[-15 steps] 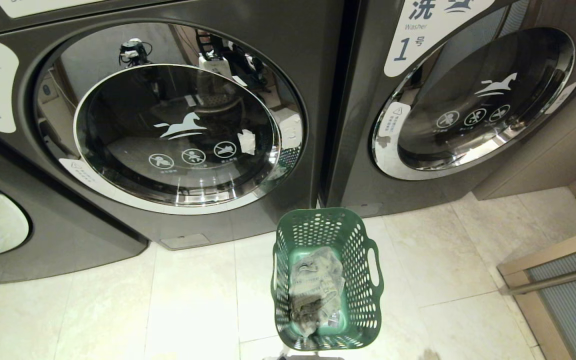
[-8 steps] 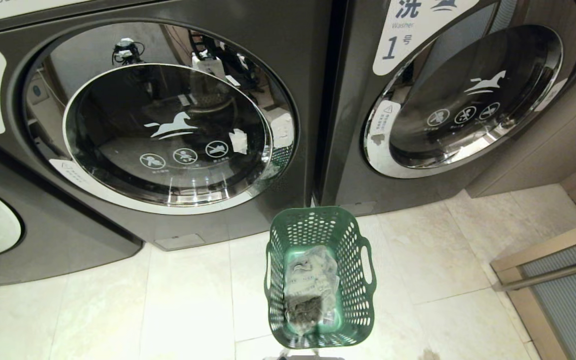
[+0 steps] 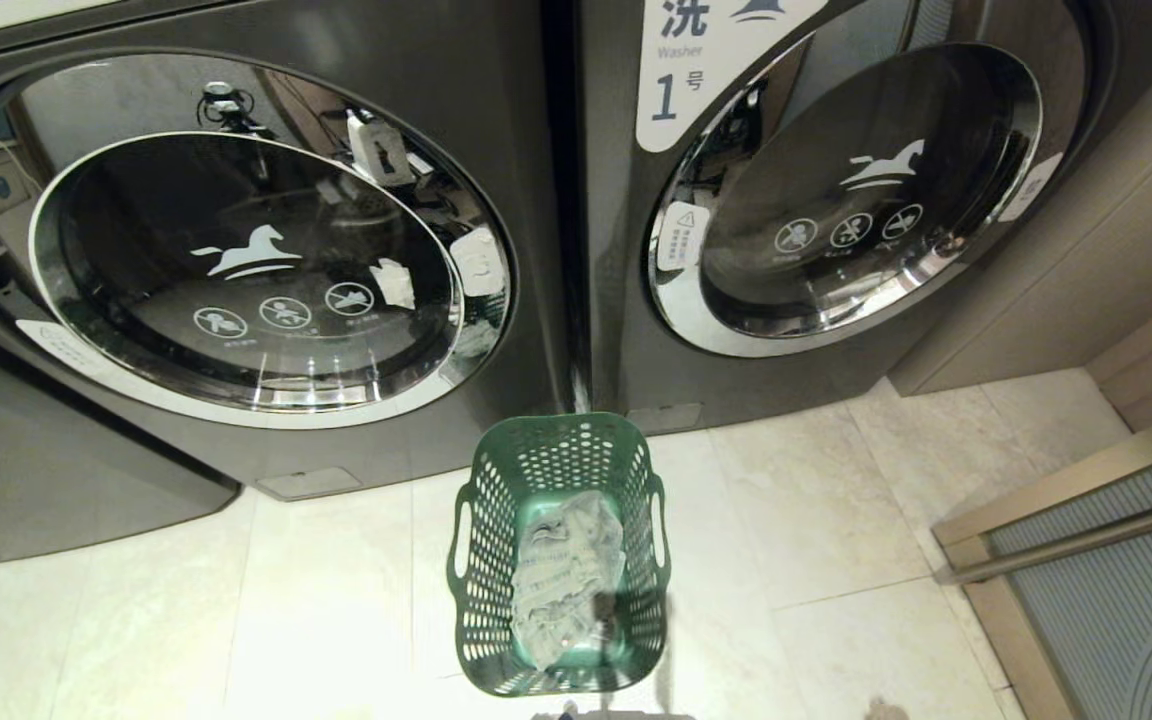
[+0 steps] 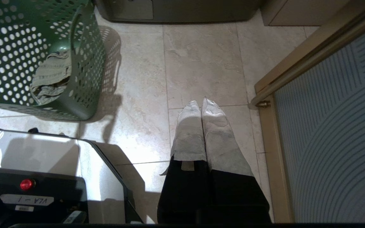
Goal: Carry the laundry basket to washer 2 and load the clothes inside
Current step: Open the lid of the washing machine
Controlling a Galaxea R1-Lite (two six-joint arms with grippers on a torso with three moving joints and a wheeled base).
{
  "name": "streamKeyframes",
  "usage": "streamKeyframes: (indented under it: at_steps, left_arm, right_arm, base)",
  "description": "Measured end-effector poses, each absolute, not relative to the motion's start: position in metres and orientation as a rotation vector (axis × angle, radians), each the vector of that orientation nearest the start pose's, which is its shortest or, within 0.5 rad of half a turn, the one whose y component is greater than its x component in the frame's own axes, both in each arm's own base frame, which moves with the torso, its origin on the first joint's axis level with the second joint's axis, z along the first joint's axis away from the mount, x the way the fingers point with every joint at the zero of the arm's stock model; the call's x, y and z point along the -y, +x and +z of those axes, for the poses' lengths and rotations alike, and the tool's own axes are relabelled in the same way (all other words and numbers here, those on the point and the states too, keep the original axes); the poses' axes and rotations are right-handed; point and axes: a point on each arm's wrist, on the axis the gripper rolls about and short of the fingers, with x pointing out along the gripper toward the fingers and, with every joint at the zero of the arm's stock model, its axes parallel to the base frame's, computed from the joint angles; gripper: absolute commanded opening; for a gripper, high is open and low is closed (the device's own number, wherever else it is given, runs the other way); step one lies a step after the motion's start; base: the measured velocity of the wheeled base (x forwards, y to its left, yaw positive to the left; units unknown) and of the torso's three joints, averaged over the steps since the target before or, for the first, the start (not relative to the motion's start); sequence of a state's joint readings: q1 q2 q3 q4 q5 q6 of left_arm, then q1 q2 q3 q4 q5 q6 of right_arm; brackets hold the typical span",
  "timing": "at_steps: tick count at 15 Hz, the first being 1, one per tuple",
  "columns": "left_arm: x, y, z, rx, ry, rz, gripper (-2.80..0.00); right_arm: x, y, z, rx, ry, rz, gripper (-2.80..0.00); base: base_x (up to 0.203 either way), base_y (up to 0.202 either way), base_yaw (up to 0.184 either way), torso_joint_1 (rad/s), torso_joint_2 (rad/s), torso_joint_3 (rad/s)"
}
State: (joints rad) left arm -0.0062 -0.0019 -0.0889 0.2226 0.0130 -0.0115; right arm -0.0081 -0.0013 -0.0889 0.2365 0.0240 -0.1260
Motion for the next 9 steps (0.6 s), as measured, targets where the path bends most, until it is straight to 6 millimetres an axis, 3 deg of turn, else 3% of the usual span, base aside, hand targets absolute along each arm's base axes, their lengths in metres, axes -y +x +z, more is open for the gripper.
streamKeyframes:
  at_steps: [9]
  left_arm:
    - [-0.0005, -0.0312, 0.0770, -0.132, -0.011, 0.008, -2.80]
  right_arm:
    - [-0.0008, -0.0314, 0.0756, -0.145, -0.123, 0.026, -2.80]
  base:
    - [0.000, -0.196, 0.001, 0.003, 0.00, 0.005]
